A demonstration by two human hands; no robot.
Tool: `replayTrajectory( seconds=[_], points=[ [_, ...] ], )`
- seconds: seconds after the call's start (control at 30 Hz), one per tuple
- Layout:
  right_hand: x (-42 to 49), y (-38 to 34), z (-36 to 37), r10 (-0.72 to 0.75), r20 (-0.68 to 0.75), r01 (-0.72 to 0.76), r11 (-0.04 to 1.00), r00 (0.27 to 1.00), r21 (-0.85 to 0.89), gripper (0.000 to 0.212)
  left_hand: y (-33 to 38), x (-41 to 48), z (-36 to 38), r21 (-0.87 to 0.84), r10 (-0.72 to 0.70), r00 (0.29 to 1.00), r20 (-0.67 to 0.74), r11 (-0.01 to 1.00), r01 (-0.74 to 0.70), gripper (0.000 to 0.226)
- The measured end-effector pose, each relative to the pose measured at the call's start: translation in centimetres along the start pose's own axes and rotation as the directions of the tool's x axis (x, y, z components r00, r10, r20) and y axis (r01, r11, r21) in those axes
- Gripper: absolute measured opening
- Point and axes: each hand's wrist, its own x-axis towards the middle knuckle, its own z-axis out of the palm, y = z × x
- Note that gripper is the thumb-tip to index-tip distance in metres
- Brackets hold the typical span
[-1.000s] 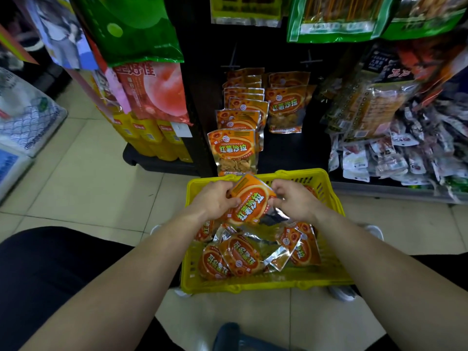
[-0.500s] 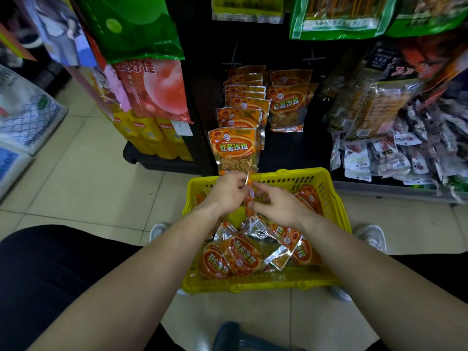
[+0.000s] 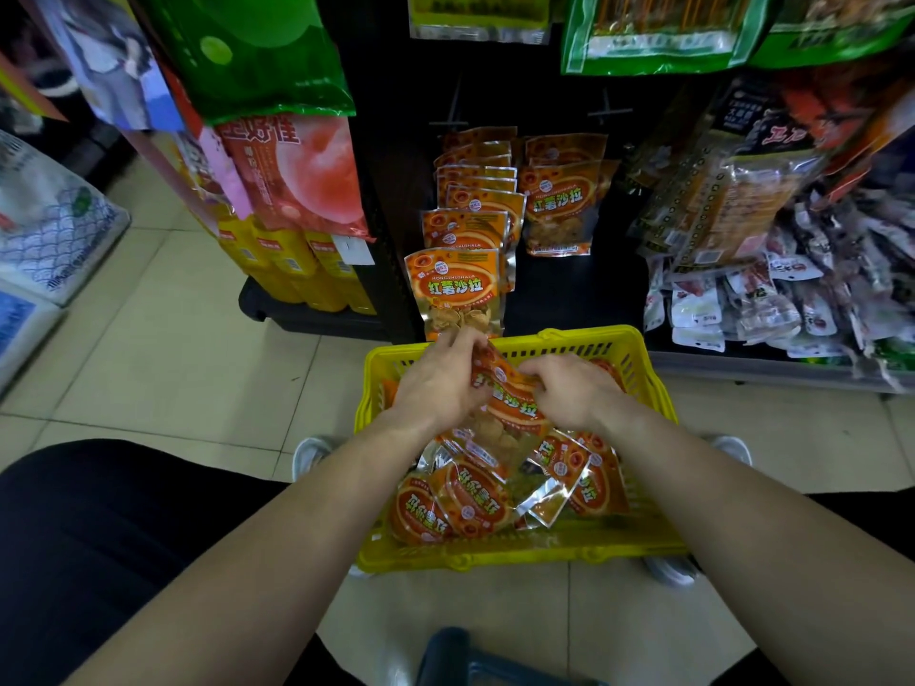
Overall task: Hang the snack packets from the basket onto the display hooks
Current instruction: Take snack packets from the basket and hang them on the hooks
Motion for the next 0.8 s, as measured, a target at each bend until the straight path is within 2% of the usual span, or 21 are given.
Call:
replayTrajectory(
  seconds=[0.07,0.1,0.13,0.17,0.23,0.33,0.47,0.6,0.8],
  points=[
    [0.1,0.0,-0.4,-0.009,0.036,0.011,0.997,0.999,-0.077,0.044,-0.1,-0.1,0.1,0.066,0.029,0.998,-0.046,0.997,-0.026,0.082],
    [0.2,0.1,-0.6,-0.018,0.049,0.023,0.994,0.999,-0.107,0.043,-0.1,-0.1,0.2,0.105,0.038,0.999,-0.039,0.994,-0.034,0.085],
    [0.2,0.0,-0.8,-0.028,0.061,0.035,0.991,0.998,-0.126,0.041,-0.1,0.0,0.2,0.158,0.058,0.998,-0.012,0.986,-0.055,0.079],
    [0.3,0.1,-0.8,-0.033,0.073,0.043,0.990,0.997,-0.134,0.039,-0.2,0.2,0.3,0.205,0.083,0.996,0.031,0.975,-0.088,0.064],
    [0.5,0.3,-0.8,-0.041,0.084,0.051,0.992,0.996,-0.113,0.035,-0.4,0.5,0.4,0.181,0.094,0.987,0.128,0.977,-0.116,0.029],
    [1.1,1.6,-0.5,-0.028,0.063,0.031,0.999,0.998,-0.033,0.024,-0.7,0.6,1.2,0.118,0.041,0.984,0.176,0.991,-0.062,0.018],
    [2.3,5.4,0.9,0.105,0.047,-0.106,0.994,0.993,0.019,0.045,-1.9,1.0,2.3,0.146,0.023,0.985,0.171,0.988,-0.049,0.017],
    [3.3,10.3,3.5,0.275,0.033,-0.277,0.958,0.961,0.074,0.050,-3.2,2.3,4.0,0.126,0.012,0.989,0.149,0.992,-0.031,0.018],
    [5.1,13.1,8.7,0.341,0.177,-0.361,0.928,0.923,0.093,0.077,-4.0,5.5,6.5,0.119,-0.029,0.998,0.050,0.993,0.023,0.020]
  ],
)
